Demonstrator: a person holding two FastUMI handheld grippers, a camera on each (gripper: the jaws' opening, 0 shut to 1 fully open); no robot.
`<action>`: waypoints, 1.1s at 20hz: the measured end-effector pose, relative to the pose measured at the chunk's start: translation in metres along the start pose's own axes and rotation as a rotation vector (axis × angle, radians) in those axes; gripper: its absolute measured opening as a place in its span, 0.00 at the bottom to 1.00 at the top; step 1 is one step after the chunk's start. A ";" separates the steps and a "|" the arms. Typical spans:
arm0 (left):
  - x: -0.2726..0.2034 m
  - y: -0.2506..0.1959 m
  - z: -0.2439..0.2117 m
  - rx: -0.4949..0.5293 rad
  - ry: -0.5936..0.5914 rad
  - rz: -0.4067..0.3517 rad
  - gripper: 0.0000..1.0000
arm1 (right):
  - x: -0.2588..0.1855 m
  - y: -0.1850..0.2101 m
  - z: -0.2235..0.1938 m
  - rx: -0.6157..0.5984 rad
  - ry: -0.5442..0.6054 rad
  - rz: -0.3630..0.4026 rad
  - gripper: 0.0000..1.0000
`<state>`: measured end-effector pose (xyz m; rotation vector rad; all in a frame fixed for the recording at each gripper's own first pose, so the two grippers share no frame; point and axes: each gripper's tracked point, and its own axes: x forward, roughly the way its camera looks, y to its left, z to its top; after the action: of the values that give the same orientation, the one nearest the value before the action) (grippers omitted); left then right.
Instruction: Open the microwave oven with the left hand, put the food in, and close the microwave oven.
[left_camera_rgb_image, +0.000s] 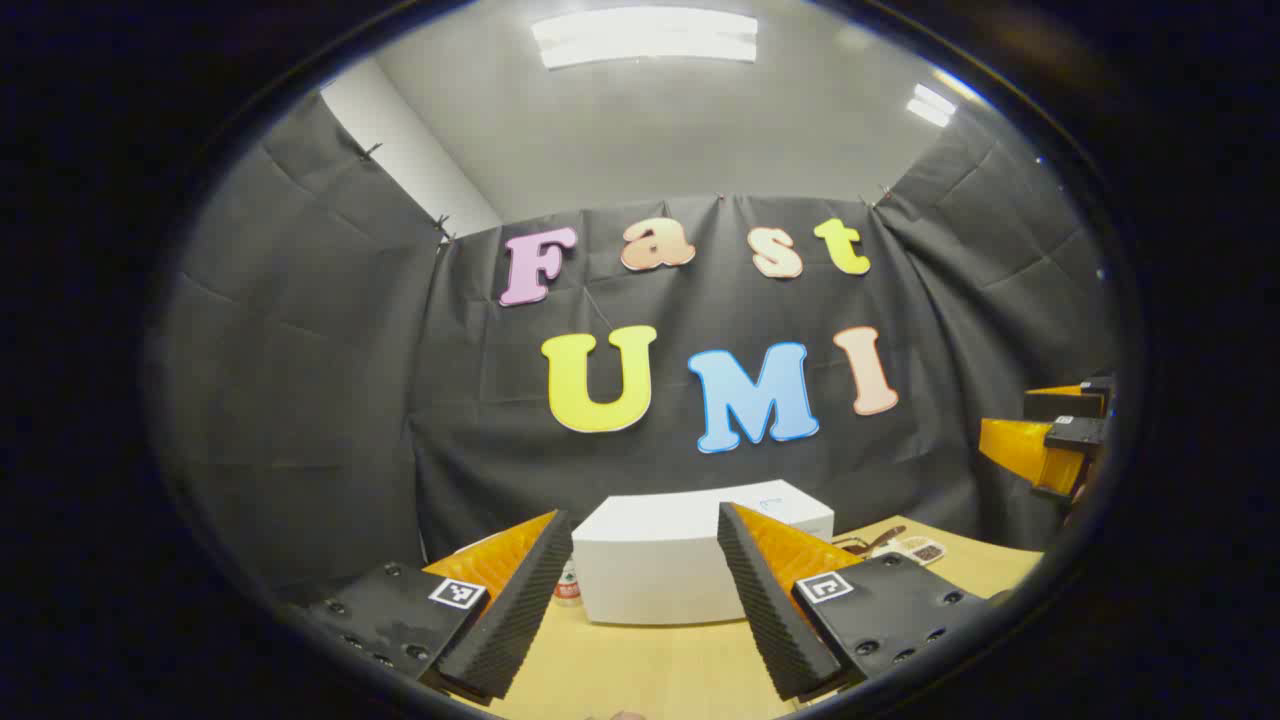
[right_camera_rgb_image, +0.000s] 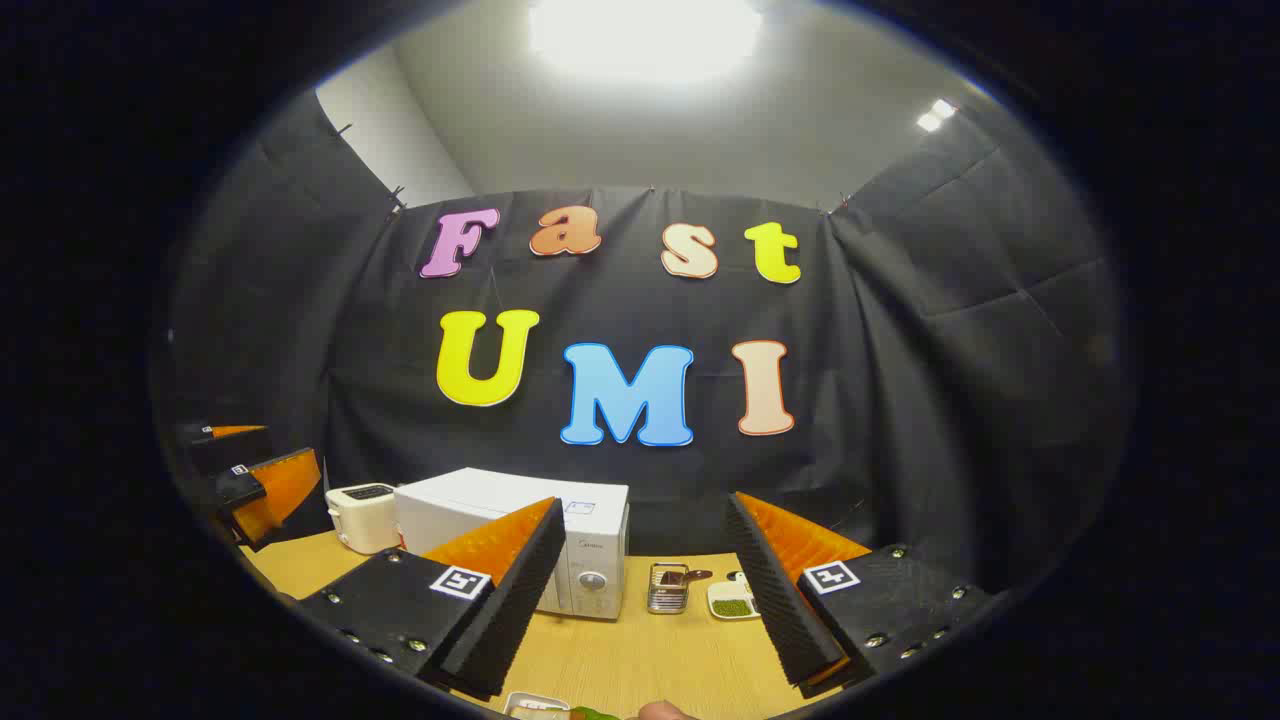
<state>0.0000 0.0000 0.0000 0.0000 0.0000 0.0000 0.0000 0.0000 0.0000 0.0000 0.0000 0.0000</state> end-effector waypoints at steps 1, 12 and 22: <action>-0.001 0.001 -0.003 -0.002 0.009 0.004 0.97 | 0.002 -0.002 0.001 0.004 -0.004 0.000 0.98; -0.001 -0.007 -0.004 0.005 0.014 0.017 0.96 | 0.002 -0.009 -0.001 -0.004 0.001 0.015 0.98; -0.008 -0.023 -0.005 0.005 0.018 0.041 0.97 | 0.000 -0.025 -0.007 -0.008 0.004 0.039 0.98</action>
<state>-0.0081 -0.0230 -0.0049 0.0051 0.0178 0.0412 0.0003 -0.0245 -0.0075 -0.0076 0.0040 0.0394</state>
